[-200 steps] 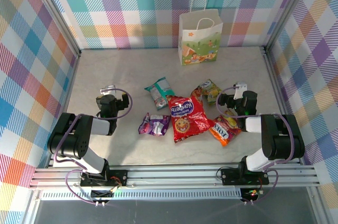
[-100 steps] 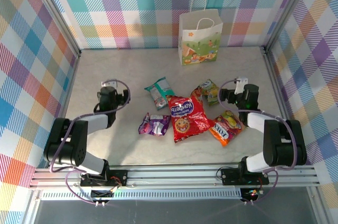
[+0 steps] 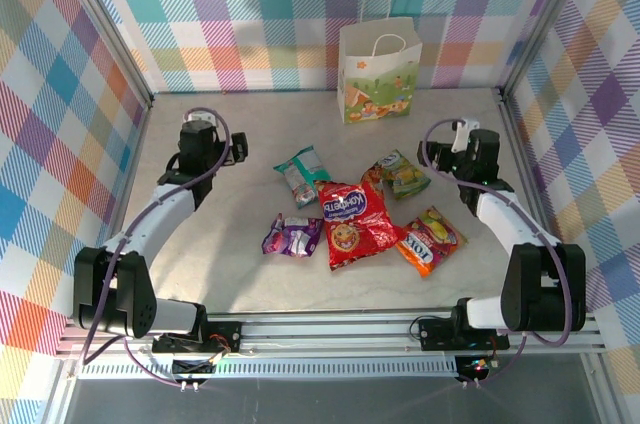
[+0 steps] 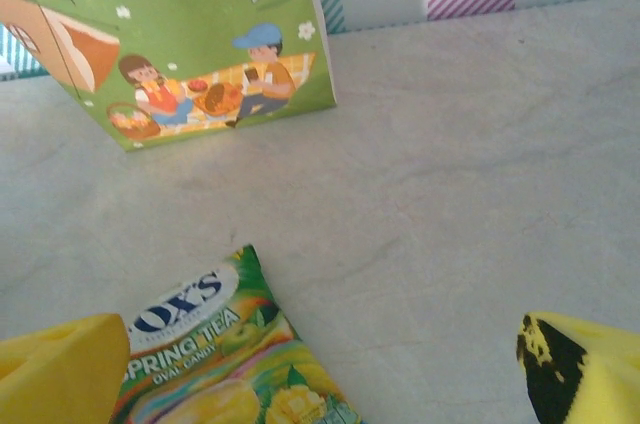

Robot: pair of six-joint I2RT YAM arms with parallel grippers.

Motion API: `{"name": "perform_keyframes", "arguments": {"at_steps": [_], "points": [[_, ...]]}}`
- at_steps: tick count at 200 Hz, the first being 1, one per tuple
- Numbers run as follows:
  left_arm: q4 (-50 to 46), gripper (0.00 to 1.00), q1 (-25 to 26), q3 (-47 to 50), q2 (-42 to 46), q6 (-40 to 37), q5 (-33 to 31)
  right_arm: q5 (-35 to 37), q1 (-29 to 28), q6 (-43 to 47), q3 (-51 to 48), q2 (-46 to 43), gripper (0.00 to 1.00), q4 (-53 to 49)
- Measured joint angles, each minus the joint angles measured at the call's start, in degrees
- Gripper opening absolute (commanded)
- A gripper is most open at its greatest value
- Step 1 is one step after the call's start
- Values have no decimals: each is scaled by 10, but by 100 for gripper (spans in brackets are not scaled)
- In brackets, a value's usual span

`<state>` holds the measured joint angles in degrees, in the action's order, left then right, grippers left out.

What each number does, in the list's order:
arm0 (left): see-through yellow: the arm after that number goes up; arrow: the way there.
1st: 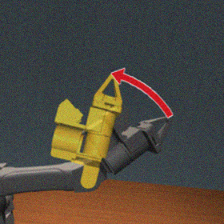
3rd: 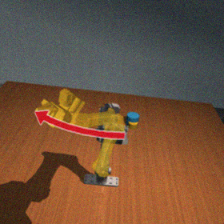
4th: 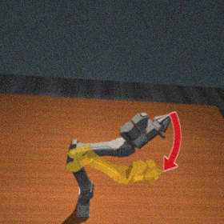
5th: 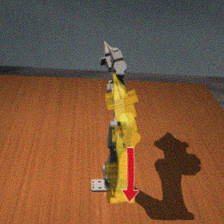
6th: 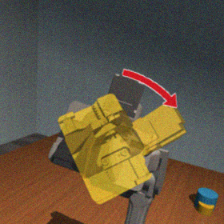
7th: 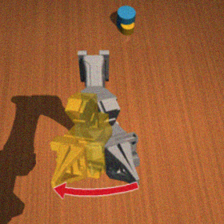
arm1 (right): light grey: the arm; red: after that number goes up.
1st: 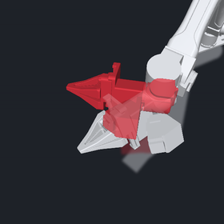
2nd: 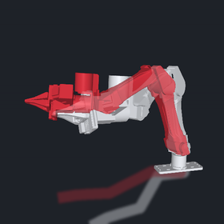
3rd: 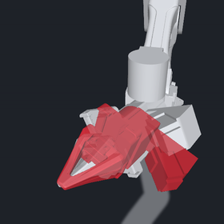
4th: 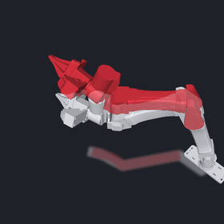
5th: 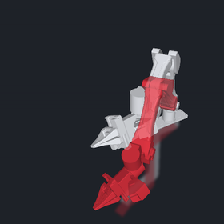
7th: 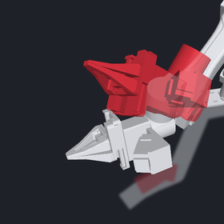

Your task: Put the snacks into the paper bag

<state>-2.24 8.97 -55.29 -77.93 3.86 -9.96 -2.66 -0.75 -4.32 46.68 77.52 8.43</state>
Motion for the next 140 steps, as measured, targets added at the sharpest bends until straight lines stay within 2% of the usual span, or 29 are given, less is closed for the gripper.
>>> {"name": "perform_keyframes", "arguments": {"at_steps": [23,67,140], "points": [[-43,100,2,-40,0,9,22,-4,-4,1,62,10,99,-29],[-91,100,3,-69,0,24,49,-28,-10,0,239,94,98,-68],[-161,100,3,-75,19,35,50,-26,-62,2,366,215,98,-99]]}}
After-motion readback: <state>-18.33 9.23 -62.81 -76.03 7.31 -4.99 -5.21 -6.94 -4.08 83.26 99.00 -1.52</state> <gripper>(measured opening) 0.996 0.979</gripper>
